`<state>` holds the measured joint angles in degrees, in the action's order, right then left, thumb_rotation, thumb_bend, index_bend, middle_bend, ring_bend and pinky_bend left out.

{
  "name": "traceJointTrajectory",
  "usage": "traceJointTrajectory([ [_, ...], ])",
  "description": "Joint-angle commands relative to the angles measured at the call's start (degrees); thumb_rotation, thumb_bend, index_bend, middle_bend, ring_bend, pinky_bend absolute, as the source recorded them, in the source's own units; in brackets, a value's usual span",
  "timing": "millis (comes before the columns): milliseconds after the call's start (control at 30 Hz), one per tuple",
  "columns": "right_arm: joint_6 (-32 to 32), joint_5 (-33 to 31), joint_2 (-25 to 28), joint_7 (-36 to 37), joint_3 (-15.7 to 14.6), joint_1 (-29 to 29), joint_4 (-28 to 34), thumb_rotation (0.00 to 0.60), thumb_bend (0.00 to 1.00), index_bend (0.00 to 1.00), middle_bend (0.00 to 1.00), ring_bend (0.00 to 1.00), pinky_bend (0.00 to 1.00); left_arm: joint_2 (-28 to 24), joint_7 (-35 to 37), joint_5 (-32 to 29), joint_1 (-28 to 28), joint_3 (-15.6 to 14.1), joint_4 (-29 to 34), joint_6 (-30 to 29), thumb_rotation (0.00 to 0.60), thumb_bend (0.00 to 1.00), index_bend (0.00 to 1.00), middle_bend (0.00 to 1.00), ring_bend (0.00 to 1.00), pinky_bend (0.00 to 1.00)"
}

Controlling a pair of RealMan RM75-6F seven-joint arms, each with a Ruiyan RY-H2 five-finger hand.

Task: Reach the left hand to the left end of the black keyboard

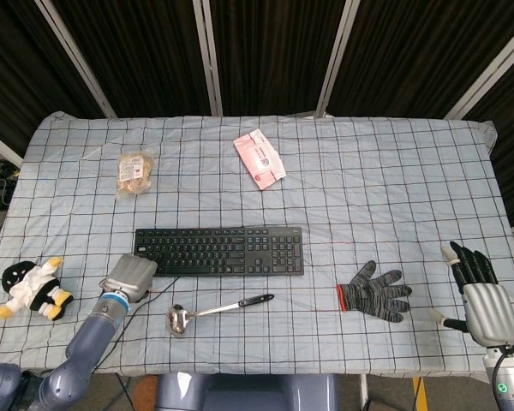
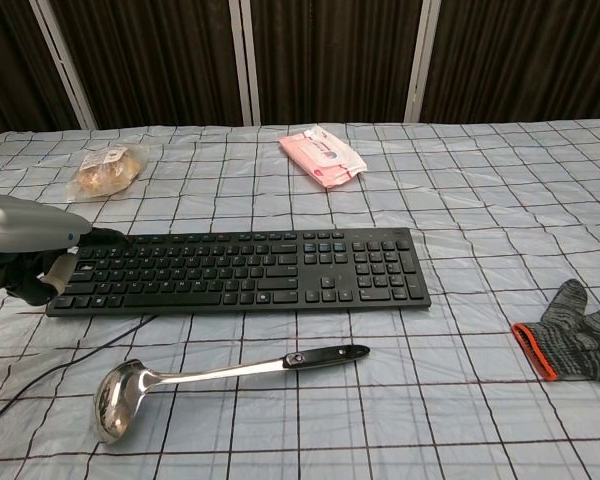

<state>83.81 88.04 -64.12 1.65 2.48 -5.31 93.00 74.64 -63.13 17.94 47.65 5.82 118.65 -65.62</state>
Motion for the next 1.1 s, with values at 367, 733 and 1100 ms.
traceJointTrajectory([
  [367, 0.03, 0.15, 0.09, 0.74, -0.09, 0.04, 0.22, 0.600, 0.06, 0.03, 0.00, 0.00, 0.00, 2.86, 0.55, -4.56, 4.19, -1.56, -3.49, -1.72, 0.600, 1.00, 0.00, 0.84, 0.77, 0.60],
  [733, -0.20, -0.10, 0.20, 1.19, -0.06, 0.01, 0.30, 0.600, 0.06, 0.03, 0.00, 0.00, 0.00, 4.79, 1.38, -8.56, 7.18, -1.52, -7.07, -1.27, 0.600, 1.00, 0.00, 0.84, 0.77, 0.60],
  [1100, 0.00, 0.06, 0.30, 1.63, -0.10, 0.11, 0.50, 0.600, 0.06, 0.03, 0.00, 0.00, 0.00, 7.08, 1.19, -11.61, 9.22, -1.42, -9.37, -1.09, 0.600, 1.00, 0.00, 0.84, 0.77, 0.60],
])
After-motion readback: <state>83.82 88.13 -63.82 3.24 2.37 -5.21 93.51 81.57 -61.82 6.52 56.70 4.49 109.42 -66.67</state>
